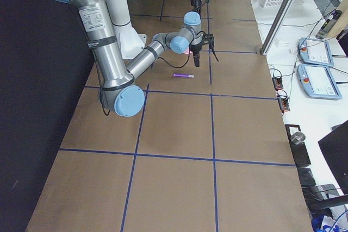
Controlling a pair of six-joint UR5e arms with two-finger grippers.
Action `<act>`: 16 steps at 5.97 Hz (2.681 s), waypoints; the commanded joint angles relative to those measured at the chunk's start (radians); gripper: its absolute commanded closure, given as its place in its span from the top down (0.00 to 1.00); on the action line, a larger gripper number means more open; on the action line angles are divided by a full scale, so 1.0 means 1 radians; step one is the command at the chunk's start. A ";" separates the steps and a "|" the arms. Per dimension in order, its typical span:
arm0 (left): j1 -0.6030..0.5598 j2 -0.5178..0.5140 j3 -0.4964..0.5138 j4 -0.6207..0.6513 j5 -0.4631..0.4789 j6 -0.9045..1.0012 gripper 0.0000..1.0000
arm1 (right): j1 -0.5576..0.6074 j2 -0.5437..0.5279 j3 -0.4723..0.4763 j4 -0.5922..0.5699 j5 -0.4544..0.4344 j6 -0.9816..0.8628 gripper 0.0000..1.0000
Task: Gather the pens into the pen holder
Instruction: 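Release the orange highlighter into the cup and withdraw the left gripper, then grasp the purple marker with the right gripper and lift it, then carry the purple marker with the right gripper over the pink cup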
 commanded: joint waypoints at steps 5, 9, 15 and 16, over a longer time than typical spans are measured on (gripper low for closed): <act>-0.106 0.138 -0.103 0.148 -0.112 0.080 1.00 | -0.141 0.017 -0.179 0.010 -0.081 0.134 0.60; -0.106 0.138 -0.105 0.148 -0.112 0.080 1.00 | -0.153 0.018 -0.182 0.011 -0.080 0.129 0.56; -0.105 0.136 -0.103 0.147 -0.110 0.075 1.00 | -0.178 0.017 -0.184 0.011 -0.080 0.125 0.28; -0.105 0.136 -0.103 0.147 -0.112 0.072 1.00 | -0.178 0.017 -0.179 0.011 -0.080 0.125 0.12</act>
